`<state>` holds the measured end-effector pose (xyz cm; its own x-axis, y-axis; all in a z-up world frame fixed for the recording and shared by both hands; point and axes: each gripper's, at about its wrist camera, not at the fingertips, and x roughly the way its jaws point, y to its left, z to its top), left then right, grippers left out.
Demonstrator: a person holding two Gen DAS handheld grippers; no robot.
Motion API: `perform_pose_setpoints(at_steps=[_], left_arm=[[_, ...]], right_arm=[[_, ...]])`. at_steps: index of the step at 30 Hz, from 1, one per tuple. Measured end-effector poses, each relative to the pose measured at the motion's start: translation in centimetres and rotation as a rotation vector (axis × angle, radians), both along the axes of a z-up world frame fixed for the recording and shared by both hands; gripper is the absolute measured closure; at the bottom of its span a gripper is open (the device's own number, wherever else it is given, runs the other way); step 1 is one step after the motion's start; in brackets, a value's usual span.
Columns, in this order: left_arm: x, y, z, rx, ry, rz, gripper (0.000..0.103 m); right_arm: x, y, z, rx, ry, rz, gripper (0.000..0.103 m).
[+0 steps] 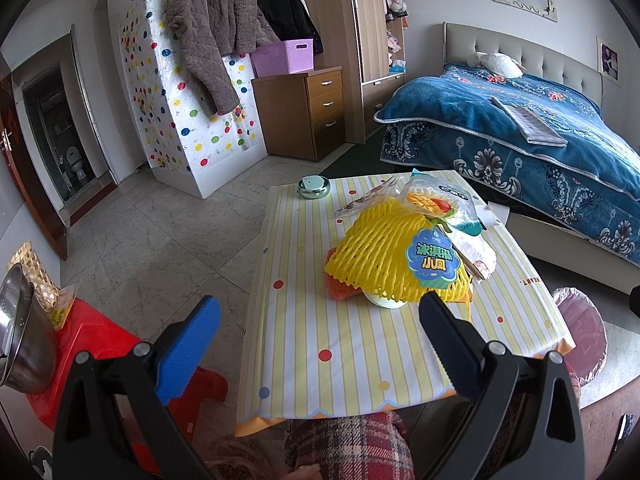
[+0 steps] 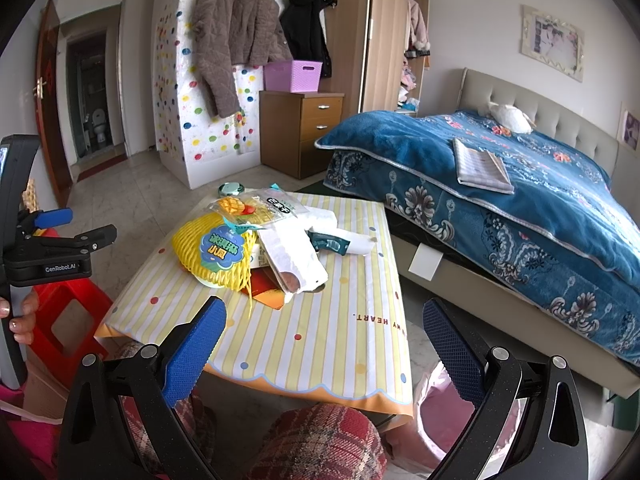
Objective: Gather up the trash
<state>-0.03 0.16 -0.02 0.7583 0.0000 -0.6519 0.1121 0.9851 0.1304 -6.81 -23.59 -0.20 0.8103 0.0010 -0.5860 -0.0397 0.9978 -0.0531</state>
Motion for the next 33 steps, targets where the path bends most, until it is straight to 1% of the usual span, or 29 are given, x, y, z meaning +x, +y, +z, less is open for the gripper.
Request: perform_pose_setpoints(at_steps=[23, 27, 30, 32, 33], left_arm=[[0.0, 0.0, 0.0, 0.001, 0.002, 0.000, 0.007], [0.1, 0.5, -0.2, 0.000, 0.006, 0.002, 0.007], [0.5, 0.6, -0.8, 0.000, 0.014, 0.008, 0.007], [0.7, 0.5, -1.4, -0.001, 0.022, 0.013, 0.007], [0.9, 0.5, -1.5, 0.000, 0.025, 0.015, 0.007]], right_arm=[[0.0, 0.0, -0.1, 0.001, 0.001, -0.001, 0.005], [0.0, -0.1, -0.2, 0.005, 0.003, -0.003, 0.005], [0.4, -0.4, -0.7, 0.026, 0.013, 0.000, 0.005], [1.1, -0.9, -1.5, 0.050, 0.011, 0.008, 0.005], [1.1, -1.1, -1.2, 0.049, 0.006, 0.009, 0.005]])
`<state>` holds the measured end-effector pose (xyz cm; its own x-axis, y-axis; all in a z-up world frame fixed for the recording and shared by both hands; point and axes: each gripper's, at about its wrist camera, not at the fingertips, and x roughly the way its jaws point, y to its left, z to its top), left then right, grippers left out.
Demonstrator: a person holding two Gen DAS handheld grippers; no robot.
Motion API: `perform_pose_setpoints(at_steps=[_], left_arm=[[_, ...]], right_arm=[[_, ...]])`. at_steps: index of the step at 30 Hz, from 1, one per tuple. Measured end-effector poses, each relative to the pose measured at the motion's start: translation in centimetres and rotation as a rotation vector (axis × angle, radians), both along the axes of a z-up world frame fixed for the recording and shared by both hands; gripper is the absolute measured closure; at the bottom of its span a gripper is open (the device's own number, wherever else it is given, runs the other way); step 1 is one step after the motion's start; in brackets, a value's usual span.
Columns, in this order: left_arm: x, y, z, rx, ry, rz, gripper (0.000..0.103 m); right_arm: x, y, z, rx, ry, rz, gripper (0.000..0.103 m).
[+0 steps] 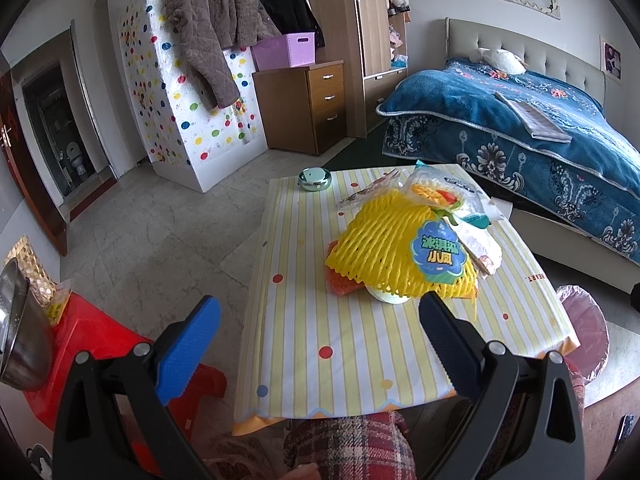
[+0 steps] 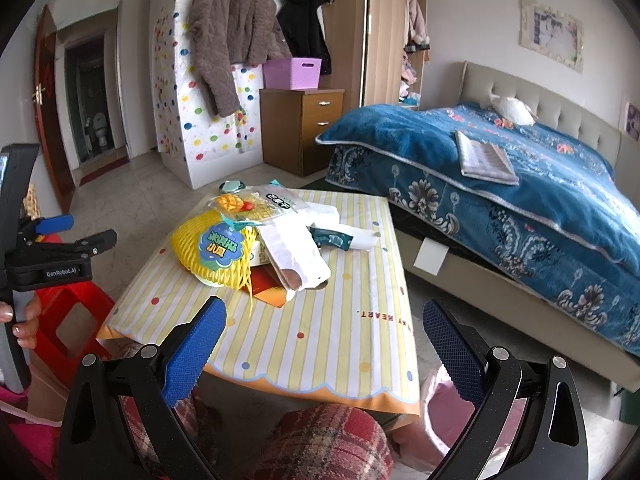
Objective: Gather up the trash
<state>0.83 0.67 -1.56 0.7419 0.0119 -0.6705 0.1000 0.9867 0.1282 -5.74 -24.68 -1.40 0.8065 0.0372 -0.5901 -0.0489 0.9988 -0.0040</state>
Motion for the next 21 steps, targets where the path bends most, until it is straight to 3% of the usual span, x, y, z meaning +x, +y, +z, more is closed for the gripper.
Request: perform_pose_setpoints(at_steps=[5, 13, 17, 19, 21], left_arm=[[1.2, 0.1, -0.7, -0.027, 0.015, 0.000, 0.007], [3.4, 1.1, -0.7, -0.016, 0.001, 0.021, 0.007], [4.8, 2.1, -0.6, -0.025, -0.010, 0.027, 0.007], [5.7, 2.6, -0.7, -0.028, -0.007, 0.029, 0.007], [6.6, 3.2, -1.1, -0.021, -0.005, 0.037, 0.007]], right_arm=[[2.1, 0.5, -0.8, 0.046, -0.015, 0.033, 0.005], [5.5, 4.3, -1.4, -0.045, -0.023, 0.117, 0.008], [7.3, 6.3, -1.4, -0.077, -0.022, 0.183, 0.013], [8.6, 7.7, -1.5, -0.099, -0.014, 0.202, 0.031], [9.8, 8.8, -1.7, -0.110, -0.003, 0.225, 0.031]])
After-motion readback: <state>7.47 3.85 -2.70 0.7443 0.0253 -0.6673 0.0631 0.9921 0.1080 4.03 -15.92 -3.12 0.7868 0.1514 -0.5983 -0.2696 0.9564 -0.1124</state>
